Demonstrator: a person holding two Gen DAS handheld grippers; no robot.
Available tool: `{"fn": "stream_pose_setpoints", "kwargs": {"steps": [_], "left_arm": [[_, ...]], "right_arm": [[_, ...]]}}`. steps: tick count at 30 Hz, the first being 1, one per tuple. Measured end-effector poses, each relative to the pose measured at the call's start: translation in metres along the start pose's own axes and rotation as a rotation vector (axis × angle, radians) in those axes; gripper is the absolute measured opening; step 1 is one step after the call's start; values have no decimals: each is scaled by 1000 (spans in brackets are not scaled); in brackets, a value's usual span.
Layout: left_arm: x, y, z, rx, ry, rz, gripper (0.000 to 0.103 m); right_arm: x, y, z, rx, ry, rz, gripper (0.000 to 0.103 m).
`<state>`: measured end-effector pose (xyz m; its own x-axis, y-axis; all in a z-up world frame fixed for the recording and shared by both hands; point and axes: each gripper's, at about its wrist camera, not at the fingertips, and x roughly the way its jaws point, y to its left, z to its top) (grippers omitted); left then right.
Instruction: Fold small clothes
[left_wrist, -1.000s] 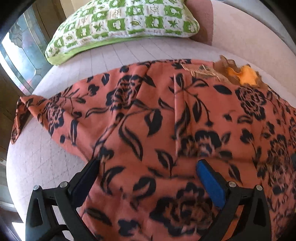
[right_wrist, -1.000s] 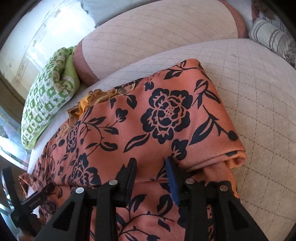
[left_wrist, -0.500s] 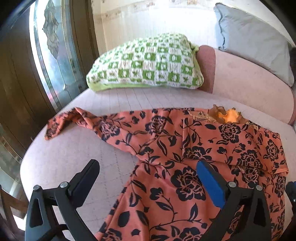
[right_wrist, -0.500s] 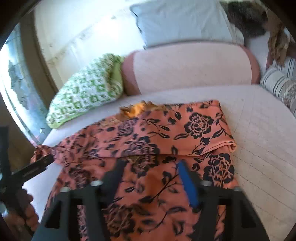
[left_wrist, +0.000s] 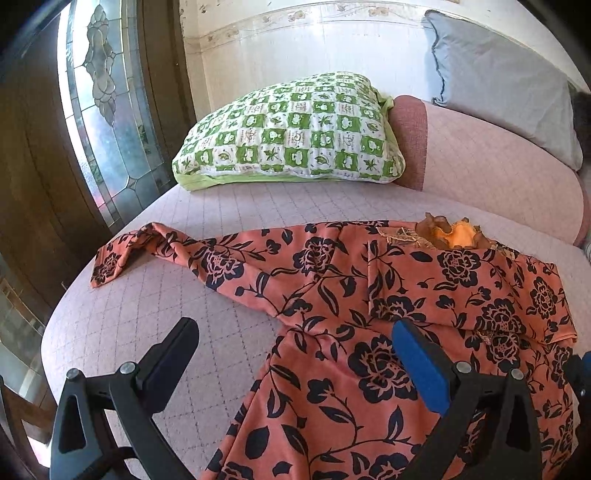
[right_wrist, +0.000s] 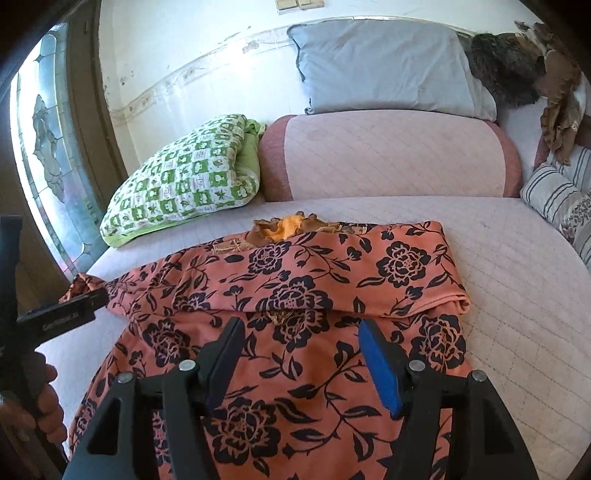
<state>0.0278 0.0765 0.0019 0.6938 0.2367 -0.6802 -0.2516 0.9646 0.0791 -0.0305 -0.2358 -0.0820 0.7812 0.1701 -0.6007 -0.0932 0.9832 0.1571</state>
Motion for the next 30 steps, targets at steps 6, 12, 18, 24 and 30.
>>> {"fn": "stream_pose_setpoints", "kwargs": {"steps": [6,12,18,24,30], "left_arm": [[1,-8,3,35,-23,-23,103],[1,-22,5,87,-39,-44,103],[-3,-31,6,115,-55,-58,103],[-5,-31,9,120,-66,-64,103],[-4,-30,10,129,-67,-64,103]], "right_arm": [[10,2,8,-12,4,-3,67],[22,2,14,-15,8,-27,67],[30,5,17,-37,9,-35,67],[38,7,18,-37,9,-42,68],[48,10,17,-50,16,-55,67]]}}
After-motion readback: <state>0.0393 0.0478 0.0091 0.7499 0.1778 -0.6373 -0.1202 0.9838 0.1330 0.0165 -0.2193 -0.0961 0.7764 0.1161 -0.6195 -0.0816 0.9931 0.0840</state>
